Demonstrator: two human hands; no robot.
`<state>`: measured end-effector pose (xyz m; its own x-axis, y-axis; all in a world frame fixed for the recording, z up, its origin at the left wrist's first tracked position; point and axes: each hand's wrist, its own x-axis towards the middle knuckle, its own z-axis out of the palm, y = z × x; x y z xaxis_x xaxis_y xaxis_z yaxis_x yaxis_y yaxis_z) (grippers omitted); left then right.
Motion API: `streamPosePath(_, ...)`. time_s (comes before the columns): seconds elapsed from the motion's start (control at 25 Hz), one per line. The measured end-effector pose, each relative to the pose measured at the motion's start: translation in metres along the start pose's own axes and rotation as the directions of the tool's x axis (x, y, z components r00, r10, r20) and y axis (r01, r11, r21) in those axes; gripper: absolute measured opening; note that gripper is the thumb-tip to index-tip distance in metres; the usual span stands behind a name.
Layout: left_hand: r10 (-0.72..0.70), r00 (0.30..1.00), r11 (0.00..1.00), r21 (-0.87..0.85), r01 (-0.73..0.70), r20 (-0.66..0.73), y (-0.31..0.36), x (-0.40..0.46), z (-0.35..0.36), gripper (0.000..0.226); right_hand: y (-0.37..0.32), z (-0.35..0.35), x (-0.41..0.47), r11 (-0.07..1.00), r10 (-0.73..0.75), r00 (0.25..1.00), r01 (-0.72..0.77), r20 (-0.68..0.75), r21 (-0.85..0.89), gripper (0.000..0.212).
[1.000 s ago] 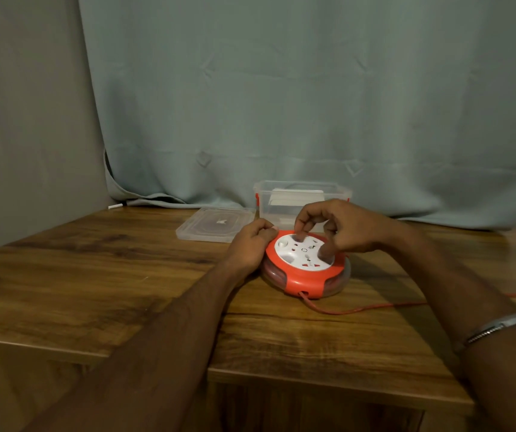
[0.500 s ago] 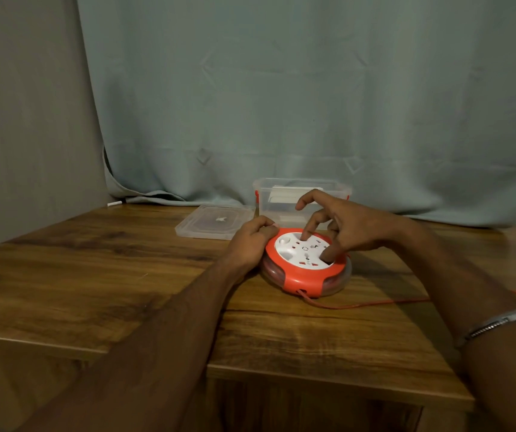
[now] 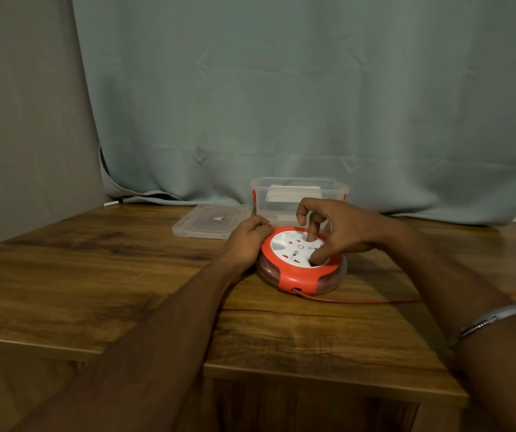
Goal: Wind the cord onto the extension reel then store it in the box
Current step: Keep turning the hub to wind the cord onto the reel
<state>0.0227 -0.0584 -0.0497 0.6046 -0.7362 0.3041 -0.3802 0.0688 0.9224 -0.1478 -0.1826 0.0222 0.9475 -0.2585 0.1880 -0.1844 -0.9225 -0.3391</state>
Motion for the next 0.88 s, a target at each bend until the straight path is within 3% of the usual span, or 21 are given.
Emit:
streamPosePath(0.2, -0.011, 1.000, 1.000, -0.007, 0.011, -0.018, -0.001, 0.000, 0.000, 0.017, -0.009, 0.006, 0.003, 0.997, -0.013, 1.000, 0.014, 0.006, -0.079, 0.033)
streamPosePath(0.4, -0.012, 0.998, 0.998, 0.055, 0.016, -0.069, 0.002, -0.001, 0.002, 0.018, -0.007, 0.009, 0.004, 0.990, 0.015, 0.997, -0.026, -0.075, -0.138, 0.042)
streamPosePath(0.88, 0.007, 0.994, 0.986, 0.163, 0.011, -0.108, 0.002, 0.000, 0.003, 0.024, -0.005, 0.013, 0.013, 0.993, 0.078, 0.993, -0.085, -0.092, -0.085, 0.046)
